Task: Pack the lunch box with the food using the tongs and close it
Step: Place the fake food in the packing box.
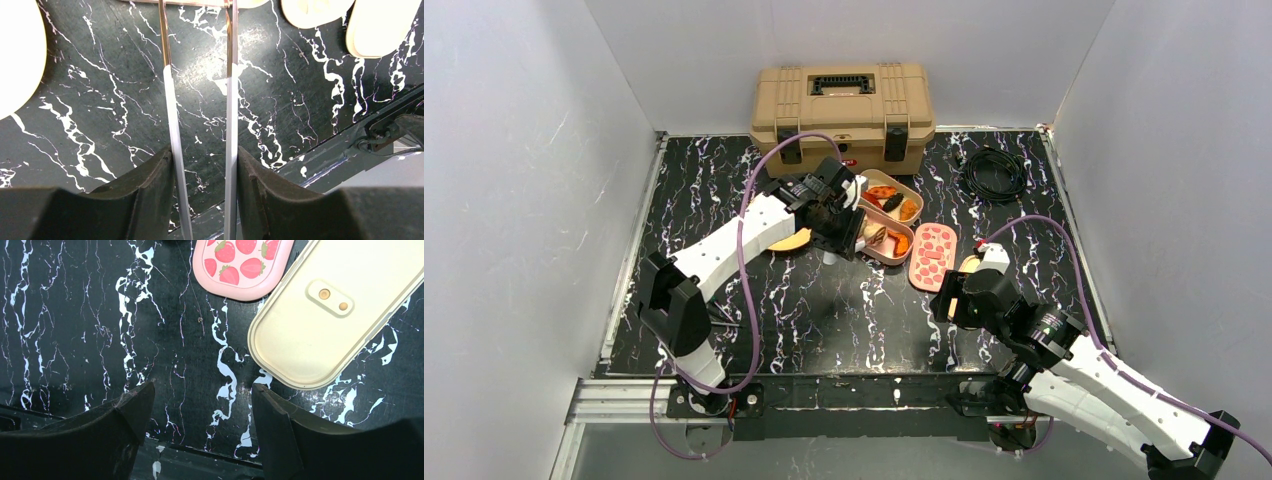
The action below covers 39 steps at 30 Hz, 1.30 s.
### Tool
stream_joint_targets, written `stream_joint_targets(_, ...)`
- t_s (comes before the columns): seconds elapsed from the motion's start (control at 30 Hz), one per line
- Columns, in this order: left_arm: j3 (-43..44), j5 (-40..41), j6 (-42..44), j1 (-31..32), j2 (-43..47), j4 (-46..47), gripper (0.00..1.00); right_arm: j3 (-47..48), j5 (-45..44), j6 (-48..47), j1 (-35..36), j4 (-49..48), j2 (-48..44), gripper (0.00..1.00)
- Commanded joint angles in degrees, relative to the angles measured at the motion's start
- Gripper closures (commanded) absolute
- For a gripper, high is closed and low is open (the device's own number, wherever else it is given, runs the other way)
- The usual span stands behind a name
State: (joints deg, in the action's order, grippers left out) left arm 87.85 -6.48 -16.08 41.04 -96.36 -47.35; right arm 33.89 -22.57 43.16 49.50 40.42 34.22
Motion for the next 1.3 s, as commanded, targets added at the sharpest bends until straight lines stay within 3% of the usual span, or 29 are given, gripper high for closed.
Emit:
stream_joint_targets(0.0, 1.07, -0.9, -0.18, 0.29, -0.37, 1.51, 0.81, 0.3, -1.43, 0.31, -0.08, -0.84, -0.03, 0.21)
stream_joint_targets(0.23, 0.84, -1.7, -0.49, 0.48, -1.07, 1.38, 0.57, 0.26, -1.45, 0.33, -0.1, -0.94, 0.22, 0.21)
stream_joint_targets(0.4, 0.87, -2.44, -0.85, 0.52, -0.53, 1.31, 0.51, 0.3, -1.42, 0.18, -0.1, -1.03, 0.63, 0.2)
stream_joint_targets(0.5, 0.79, -2.36, -1.08, 0.59, 0.01, 1.32, 0.5, 0.36, -1.37, 0.21, -0.1, -1.05, 0.77, 0.2)
stream_joint_targets(0.6, 0.52, 1.77, -1.36, 0.56, 2.62, 1.44, 0.59, 0.42, -1.35, 0.18, -0.1, -0.94, 0.79, 0.2)
stream_joint_targets(0.83, 2.27, 8.54, 0.09, -0.75, 11.97, -1.7, 0.58, 0.32, -1.47, 0.08, -0.1, -1.29, 1.01, 0.2)
stream_joint_targets(0.97, -1.12, 10.51, 0.39, -5.85, 17.87, -4.13, 0.57, 0.35, -1.43, -0.23, -0.1, -1.62, 1.38, 0.2)
stream_joint_targets(1.27, -22.87, 12.8, -0.14, -30.5, 33.4, 2.62, 0.54, 0.93, -1.53, -0.44, -0.1, -1.32, 0.78, 0.2)
